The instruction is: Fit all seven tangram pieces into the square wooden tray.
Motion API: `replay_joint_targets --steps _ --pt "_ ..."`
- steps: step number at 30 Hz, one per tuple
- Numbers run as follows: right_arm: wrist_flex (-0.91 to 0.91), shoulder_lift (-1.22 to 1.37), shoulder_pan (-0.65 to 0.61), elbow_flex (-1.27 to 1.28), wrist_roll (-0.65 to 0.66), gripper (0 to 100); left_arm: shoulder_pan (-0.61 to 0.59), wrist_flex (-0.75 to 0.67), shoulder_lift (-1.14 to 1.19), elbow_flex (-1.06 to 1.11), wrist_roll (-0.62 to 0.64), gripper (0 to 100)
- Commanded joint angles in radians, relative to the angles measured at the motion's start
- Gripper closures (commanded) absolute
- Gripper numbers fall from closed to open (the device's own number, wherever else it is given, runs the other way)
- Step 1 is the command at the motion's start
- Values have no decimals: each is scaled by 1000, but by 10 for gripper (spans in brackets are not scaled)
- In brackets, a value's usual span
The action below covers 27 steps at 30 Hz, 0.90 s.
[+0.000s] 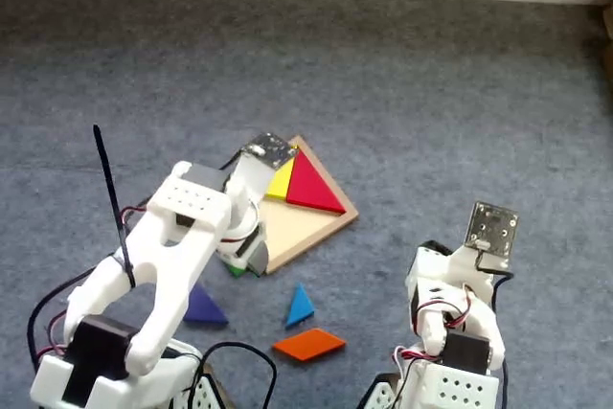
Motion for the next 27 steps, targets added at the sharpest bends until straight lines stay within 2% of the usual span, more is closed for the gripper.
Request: replay_joint_targets --steps 1,9,15,20,27 --pt "-1 -16 12 111 -2 987 -50 -117 -2 31 -12 733" --pt "-1 -16 12 111 -2 987 -59 -164 -2 65 -48 737" --pt "-1 -16 12 111 -2 987 -41 -160 -2 85 -51 792" --pt "-1 -16 12 111 -2 987 2 -158 -2 88 -48 793" --pt "-1 -16 16 111 -2 987 -5 -152 -2 96 -43 789"
